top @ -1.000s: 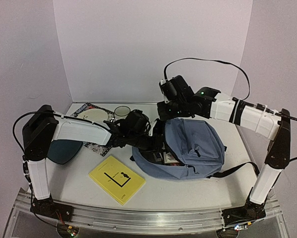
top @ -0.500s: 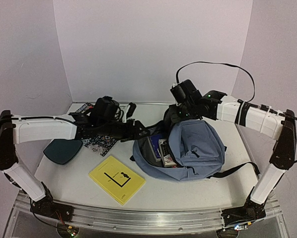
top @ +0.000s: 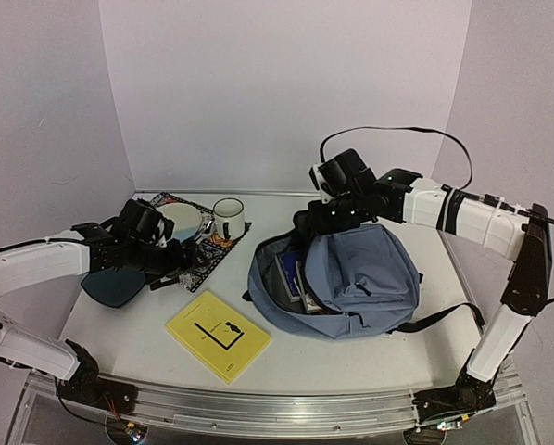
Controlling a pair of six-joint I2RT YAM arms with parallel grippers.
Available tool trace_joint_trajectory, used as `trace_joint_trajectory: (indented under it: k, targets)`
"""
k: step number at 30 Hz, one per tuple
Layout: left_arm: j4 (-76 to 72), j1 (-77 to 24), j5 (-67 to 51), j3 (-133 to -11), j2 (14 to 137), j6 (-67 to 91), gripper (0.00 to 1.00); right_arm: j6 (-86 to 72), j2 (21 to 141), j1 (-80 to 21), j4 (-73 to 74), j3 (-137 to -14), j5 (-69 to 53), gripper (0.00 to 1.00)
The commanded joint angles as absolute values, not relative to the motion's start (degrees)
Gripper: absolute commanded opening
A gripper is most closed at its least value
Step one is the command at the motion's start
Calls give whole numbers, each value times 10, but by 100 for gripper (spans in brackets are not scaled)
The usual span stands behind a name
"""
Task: Pack the student bag
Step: Place the largest pocket of the student bag.
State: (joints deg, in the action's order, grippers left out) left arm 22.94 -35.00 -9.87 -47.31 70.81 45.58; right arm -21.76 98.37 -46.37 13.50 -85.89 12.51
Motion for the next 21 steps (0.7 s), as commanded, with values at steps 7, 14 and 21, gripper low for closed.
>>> trace_joint_trajectory:
  k: [7, 14, 21]
  targets:
    - [331, -333, -59, -405, 667, 527, 99, -220, 1064, -555, 182, -936, 39, 30]
    - [330, -333, -99, -394, 683, 524, 96, -196, 1094, -604, 195, -996, 36, 54]
    - [325, -333, -124, -384, 706, 513, 88, -209, 1165, -638, 194, -1042, -40, 62]
